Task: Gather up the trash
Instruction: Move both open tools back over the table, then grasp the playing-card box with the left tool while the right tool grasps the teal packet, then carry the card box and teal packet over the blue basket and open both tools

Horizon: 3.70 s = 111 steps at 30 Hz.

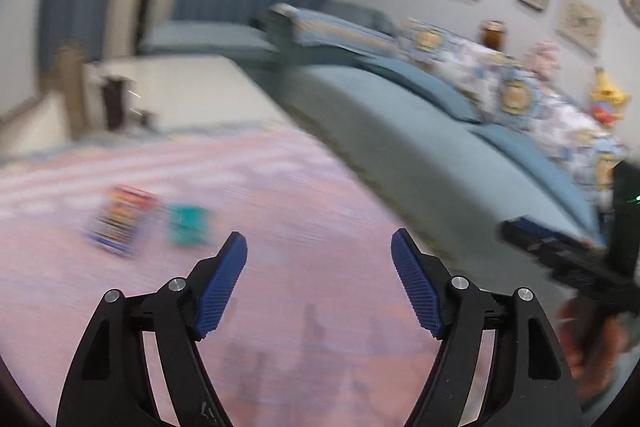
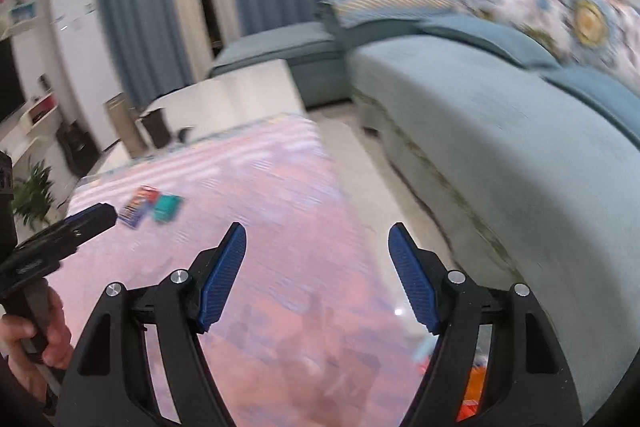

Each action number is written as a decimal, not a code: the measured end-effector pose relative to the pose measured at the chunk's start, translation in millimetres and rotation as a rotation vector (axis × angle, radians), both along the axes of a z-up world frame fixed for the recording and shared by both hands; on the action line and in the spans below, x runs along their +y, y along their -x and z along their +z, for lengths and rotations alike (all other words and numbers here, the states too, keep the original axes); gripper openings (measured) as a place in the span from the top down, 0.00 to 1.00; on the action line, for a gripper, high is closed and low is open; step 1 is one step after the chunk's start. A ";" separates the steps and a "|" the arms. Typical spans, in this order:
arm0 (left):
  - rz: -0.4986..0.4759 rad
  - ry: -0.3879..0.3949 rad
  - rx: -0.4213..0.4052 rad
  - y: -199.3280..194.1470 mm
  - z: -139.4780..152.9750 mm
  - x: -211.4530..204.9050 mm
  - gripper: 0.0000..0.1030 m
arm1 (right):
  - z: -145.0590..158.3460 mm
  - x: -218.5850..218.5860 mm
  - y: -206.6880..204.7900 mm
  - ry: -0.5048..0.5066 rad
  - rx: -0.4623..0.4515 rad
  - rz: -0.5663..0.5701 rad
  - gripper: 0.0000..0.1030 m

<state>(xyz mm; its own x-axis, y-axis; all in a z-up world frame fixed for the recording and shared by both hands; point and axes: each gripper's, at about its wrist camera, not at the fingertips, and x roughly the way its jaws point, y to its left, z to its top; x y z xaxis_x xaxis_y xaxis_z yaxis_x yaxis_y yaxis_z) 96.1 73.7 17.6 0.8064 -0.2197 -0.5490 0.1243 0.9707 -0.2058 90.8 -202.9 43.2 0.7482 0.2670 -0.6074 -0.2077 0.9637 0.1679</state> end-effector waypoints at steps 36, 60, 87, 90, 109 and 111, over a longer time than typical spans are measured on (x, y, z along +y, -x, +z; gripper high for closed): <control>0.290 0.099 0.226 -89.4 -101.4 178.6 0.42 | -110.1 276.7 -132.8 0.083 0.187 0.229 0.43; 0.252 -0.064 0.231 -89.2 -96.3 155.4 0.44 | -90.8 208.9 -85.1 -0.012 0.175 0.272 0.67; -0.413 0.147 0.184 14.1 -20.0 -209.0 0.44 | -74.7 -171.1 93.2 -0.001 0.235 -0.364 0.67; -0.487 0.097 0.238 17.1 -42.7 -247.7 0.44 | -94.1 -194.3 95.1 -0.024 0.296 -0.405 0.67; -0.589 0.062 0.355 4.3 -86.3 -292.6 0.43 | -151.8 -245.0 106.0 -0.173 0.412 -0.493 0.53; -0.586 0.079 0.338 9.2 -80.2 -286.3 0.43 | -148.8 -245.9 108.5 -0.168 0.405 -0.494 0.53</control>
